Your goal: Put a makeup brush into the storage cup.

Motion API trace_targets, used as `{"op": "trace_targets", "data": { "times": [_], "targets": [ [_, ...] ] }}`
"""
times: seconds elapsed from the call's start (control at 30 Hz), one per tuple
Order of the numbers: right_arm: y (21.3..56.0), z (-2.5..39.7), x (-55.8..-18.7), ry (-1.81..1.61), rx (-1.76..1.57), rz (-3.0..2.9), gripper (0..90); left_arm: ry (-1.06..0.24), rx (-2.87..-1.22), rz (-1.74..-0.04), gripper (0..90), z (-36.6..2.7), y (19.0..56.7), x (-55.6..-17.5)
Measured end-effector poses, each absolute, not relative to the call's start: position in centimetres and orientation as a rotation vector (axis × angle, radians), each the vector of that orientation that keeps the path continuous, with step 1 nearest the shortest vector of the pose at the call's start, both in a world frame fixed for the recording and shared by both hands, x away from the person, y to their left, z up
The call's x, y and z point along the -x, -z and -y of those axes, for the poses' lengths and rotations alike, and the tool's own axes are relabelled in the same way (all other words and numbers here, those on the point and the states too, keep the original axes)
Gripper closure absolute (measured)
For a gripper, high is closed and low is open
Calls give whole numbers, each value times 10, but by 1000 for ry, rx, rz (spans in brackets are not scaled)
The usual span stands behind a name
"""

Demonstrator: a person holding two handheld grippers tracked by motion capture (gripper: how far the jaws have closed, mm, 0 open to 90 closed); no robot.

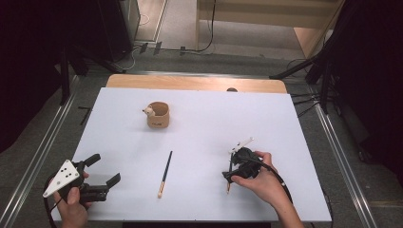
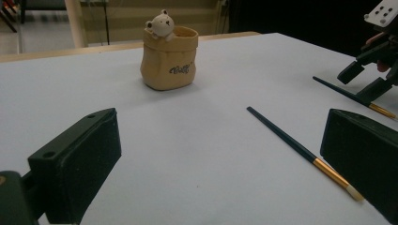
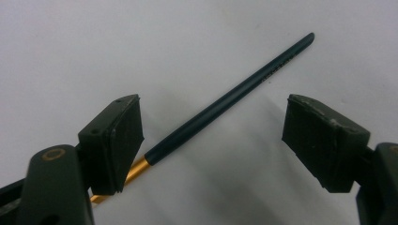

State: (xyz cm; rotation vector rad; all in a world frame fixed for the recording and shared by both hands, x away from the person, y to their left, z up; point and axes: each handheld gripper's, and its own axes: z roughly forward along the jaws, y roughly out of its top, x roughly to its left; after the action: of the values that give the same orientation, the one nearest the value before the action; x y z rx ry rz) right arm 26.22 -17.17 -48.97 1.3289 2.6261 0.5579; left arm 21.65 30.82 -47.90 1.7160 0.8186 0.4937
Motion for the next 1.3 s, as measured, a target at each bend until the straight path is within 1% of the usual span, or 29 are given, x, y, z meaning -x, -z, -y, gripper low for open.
{"op": "trace_targets", "data": {
  "times": [0.13,0.23,0.27,0.4,0.43,0.53,0.57,0.6,0.67,1.03,1.07,1.13,1.3],
  "targets": [
    [492,169,-262,-525,-1336,-2623,239,-494,-1717,-818,0,-307,479,-216],
    [493,167,-261,-511,-1326,-2620,278,-493,-1722,-816,0,-306,479,-216],
    [492,167,-260,-513,-1306,-2629,356,-491,-1720,-816,0,-306,479,-216],
    [489,168,-259,-518,-1284,-2648,567,-487,-1720,-817,0,-306,479,-216],
    [489,168,-259,-518,-1284,-2648,567,-485,-1717,-816,0,-305,479,-217],
    [488,173,-261,-526,-1327,-2631,721,-488,-1724,-816,0,-304,479,-216],
    [489,176,-262,-537,-1376,-2604,805,-492,-1728,-809,0,-303,479,-216],
    [489,176,-262,-534,-1380,-2598,834,-491,-1729,-811,0,-301,479,-216],
    [489,177,-263,-544,-1400,-2593,852,-491,-1736,-808,0,-300,480,-217],
    [489,177,-261,-548,-1335,-2601,855,-444,-1736,-790,5,-293,481,-220],
    [489,178,-261,-555,-1328,-2601,855,-444,-1739,-787,35,-293,480,-220],
    [489,180,-260,-570,-1320,-2592,856,-454,-1744,-796,142,-290,480,-221],
    [484,186,-260,-615,-1301,-2571,856,-447,-1742,-799,105,-284,479,-224]
  ]
}}
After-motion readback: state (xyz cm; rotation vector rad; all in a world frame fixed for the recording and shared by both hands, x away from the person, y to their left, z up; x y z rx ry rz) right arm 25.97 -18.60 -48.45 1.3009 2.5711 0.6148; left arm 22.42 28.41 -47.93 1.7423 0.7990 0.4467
